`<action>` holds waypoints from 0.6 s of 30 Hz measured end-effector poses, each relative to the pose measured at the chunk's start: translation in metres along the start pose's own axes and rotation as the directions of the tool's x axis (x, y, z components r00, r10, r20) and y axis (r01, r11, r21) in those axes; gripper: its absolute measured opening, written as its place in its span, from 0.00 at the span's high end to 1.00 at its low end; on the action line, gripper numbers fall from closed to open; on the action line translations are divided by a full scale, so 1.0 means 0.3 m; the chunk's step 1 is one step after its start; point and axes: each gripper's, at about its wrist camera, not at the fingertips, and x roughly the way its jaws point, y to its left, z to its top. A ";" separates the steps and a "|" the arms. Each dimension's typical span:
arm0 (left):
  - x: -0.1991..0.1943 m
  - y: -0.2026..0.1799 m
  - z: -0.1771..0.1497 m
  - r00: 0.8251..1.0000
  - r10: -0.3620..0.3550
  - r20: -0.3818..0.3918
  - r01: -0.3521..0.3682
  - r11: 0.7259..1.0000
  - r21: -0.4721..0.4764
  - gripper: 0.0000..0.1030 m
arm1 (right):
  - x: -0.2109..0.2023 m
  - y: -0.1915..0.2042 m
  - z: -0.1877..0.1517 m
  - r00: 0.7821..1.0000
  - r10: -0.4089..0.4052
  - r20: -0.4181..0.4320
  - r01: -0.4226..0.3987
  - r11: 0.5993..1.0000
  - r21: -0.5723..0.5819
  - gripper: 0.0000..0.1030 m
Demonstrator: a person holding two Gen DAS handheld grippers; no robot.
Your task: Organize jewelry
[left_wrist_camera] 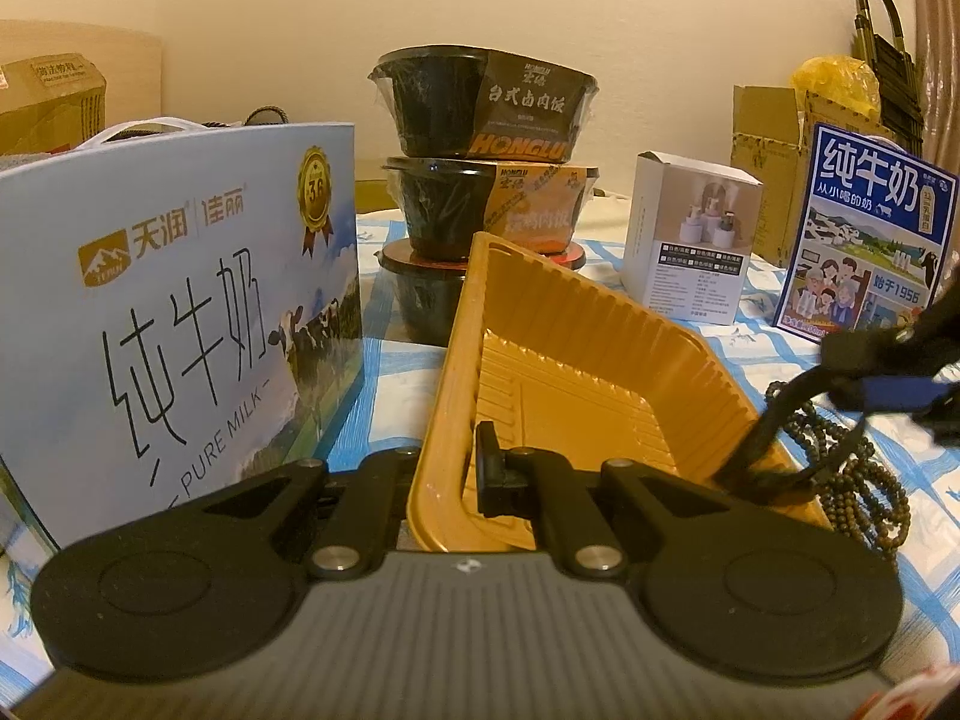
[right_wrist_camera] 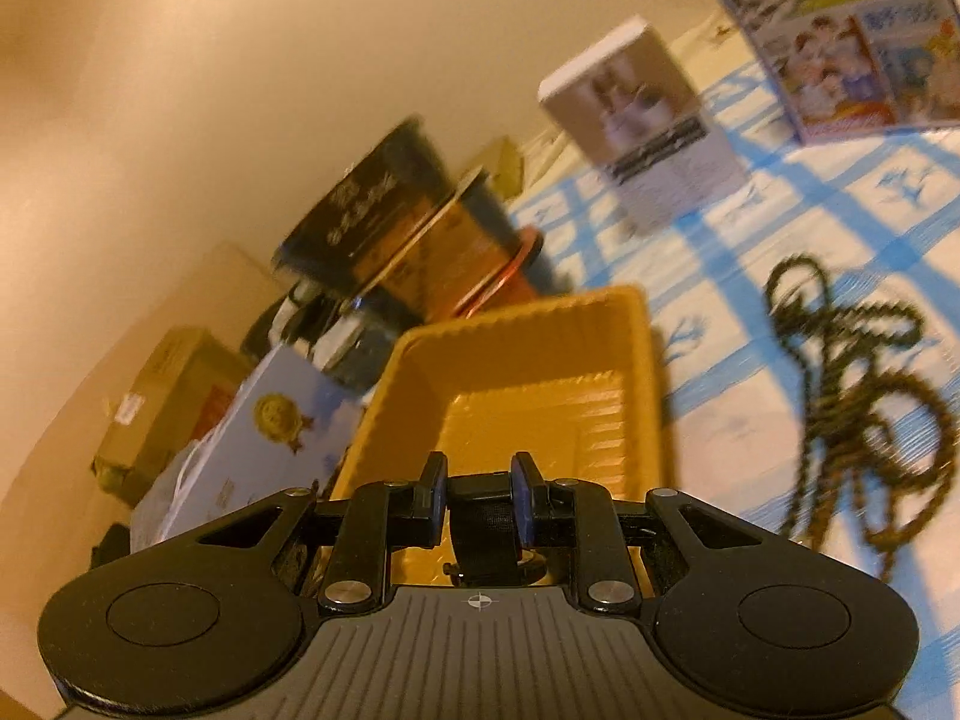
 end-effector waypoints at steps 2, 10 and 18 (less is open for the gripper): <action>0.000 0.001 -0.002 1.000 0.000 -0.001 0.000 1.000 0.000 0.94 | 0.041 0.004 -0.021 1.000 0.011 -0.015 -0.011 1.000 0.009 0.78; 0.002 0.006 -0.005 1.000 -0.001 0.000 0.001 1.000 -0.002 0.95 | 0.155 -0.031 -0.095 0.994 0.099 -0.037 -0.097 0.993 0.072 0.78; 0.010 0.011 -0.015 1.000 0.005 -0.013 -0.005 1.000 -0.011 0.95 | 0.152 -0.014 -0.132 0.993 0.056 -0.104 -0.065 0.994 -0.086 0.78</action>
